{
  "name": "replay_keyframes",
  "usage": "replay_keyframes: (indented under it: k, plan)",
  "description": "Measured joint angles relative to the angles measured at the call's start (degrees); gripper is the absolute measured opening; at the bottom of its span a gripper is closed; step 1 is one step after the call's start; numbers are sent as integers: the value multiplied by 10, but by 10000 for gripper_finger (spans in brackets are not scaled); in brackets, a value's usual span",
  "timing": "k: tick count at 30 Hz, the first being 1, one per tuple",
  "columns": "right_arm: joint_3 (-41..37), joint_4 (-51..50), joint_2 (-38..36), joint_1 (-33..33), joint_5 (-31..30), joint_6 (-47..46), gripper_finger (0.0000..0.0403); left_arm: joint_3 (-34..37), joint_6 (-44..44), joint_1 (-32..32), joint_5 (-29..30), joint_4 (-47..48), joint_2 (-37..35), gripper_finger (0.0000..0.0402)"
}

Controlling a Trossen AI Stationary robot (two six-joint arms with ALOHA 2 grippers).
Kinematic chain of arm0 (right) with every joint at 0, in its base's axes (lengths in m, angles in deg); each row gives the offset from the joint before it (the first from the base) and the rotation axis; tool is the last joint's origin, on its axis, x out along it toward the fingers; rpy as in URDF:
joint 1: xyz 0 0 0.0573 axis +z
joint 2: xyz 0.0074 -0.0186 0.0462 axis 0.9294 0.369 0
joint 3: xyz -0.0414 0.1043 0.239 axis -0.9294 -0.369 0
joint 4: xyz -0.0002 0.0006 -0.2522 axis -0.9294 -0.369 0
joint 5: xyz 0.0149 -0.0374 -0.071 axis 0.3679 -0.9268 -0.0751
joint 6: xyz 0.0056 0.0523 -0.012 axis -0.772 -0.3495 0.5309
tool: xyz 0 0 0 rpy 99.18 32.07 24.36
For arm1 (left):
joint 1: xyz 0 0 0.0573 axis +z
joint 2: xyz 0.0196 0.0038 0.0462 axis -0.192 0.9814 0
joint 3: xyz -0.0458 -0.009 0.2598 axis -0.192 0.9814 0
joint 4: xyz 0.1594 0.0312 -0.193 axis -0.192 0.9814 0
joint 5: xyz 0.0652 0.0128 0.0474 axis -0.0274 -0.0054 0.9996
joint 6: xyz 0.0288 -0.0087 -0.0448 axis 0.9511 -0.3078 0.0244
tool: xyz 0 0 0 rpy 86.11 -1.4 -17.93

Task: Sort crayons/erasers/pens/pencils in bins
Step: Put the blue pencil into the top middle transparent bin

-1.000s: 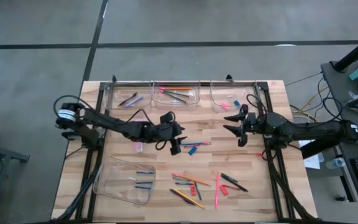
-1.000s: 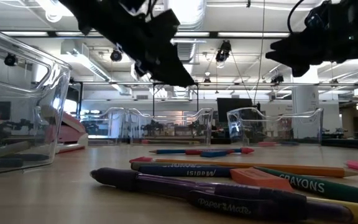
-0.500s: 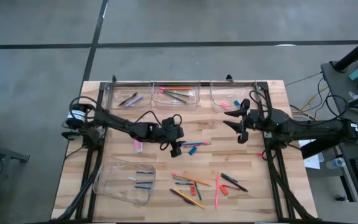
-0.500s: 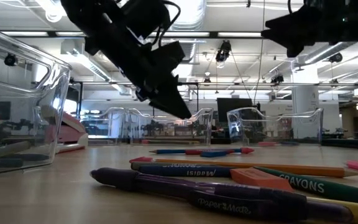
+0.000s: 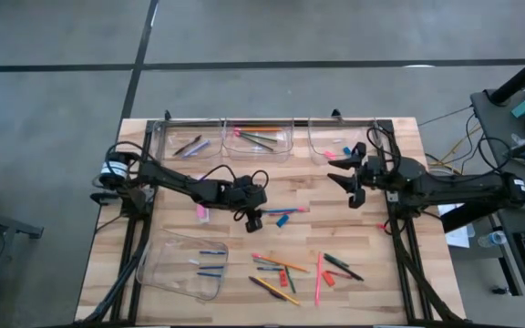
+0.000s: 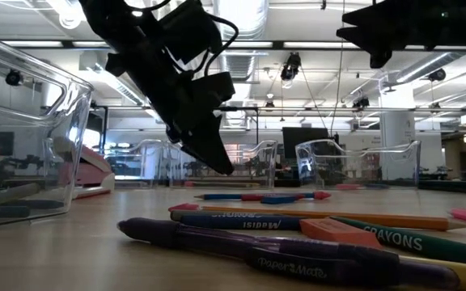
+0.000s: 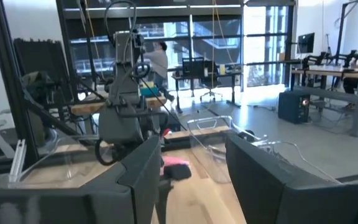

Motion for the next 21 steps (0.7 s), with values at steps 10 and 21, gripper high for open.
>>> replay_keyframes:
  k: [10, 21]
  plan:
    - [16, 40, 72, 0, 0, 8, 171, -1, -5, 0, -15, 5, 29, 173]
    - [51, 40, 163, 6, 5, -2, 171, 0, -45, 0, -8, 5, 64, 144]
